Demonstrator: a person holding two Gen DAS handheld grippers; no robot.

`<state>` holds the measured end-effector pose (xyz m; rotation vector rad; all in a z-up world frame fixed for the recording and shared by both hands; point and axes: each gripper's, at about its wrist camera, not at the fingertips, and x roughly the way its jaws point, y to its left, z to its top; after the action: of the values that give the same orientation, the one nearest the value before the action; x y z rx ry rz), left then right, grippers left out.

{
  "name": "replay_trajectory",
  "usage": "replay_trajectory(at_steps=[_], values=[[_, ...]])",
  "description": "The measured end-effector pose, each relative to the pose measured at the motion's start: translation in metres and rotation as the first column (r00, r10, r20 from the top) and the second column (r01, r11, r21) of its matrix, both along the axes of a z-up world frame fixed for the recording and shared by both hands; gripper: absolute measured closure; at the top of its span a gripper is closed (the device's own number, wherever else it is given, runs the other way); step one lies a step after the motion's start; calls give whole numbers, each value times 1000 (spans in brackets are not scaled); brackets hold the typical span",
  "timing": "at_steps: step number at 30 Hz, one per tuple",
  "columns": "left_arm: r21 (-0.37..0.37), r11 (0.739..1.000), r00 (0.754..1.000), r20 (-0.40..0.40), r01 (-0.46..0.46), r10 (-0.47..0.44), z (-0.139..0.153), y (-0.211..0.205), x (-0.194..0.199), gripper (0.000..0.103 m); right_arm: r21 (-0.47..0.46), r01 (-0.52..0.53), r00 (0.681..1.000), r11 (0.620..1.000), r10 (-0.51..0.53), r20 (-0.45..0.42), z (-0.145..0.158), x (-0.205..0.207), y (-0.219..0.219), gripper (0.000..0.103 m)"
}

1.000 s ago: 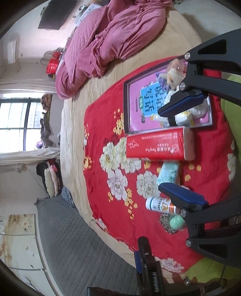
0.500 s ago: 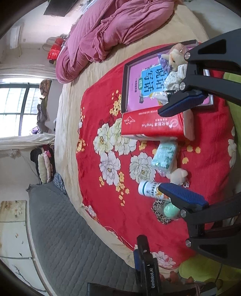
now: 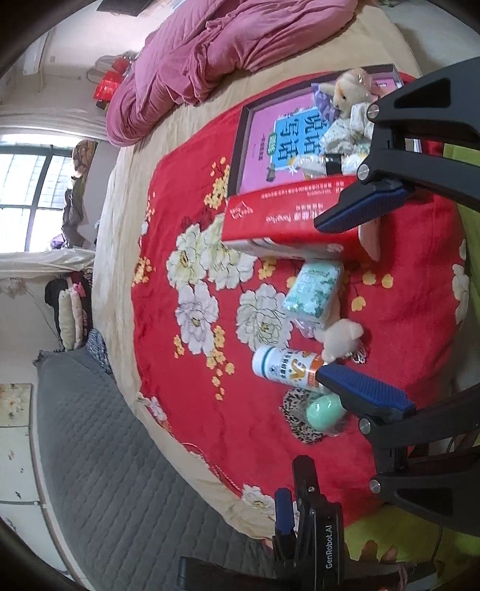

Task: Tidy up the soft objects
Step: 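Close left tool on the green egg sponge bag while right tool grasps the floral tissue pack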

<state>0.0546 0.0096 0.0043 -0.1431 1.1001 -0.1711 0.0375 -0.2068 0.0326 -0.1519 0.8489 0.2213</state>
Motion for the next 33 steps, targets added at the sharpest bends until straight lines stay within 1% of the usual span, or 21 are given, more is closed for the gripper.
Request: replay_trajectory(at_steps=[4, 7, 10, 17, 22, 25, 28, 33], values=[[-21, 1000, 999, -44, 21, -21, -17, -3, 0, 23, -29, -7, 1000, 1000, 7, -29, -17, 8, 9, 30], [-31, 999, 998, -55, 28, -30, -28, -6, 1, 23, -46, -6, 999, 999, 4, -46, -27, 14, 13, 30], [-41, 999, 998, -52, 33, -35, -37, -8, 1, 23, -40, -4, 999, 999, 2, -54, -31, 16, 12, 30], [-71, 995, 993, -92, 65, -71, -59, -22, 5, 23, -41, 17, 997, 999, -20, -77, -40, 24, 5, 30], [-56, 995, 993, -82, 85, -90, -64, -35, 11, 23, -43, 23, 996, 999, -26, -81, -42, 28, 4, 30], [-35, 996, 994, -76, 82, -84, -67, -38, 17, 23, -44, 24, 996, 999, -28, -87, -45, 32, 5, 30], [-27, 997, 994, -81, 73, -75, -72, -38, 23, 26, -53, 18, 996, 998, -23, -91, -48, 37, 8, 30], [-9, 998, 994, -88, 70, -70, -79, -38, 28, 31, -96, 6, 994, 995, -16, -108, -59, 49, 20, 30]])
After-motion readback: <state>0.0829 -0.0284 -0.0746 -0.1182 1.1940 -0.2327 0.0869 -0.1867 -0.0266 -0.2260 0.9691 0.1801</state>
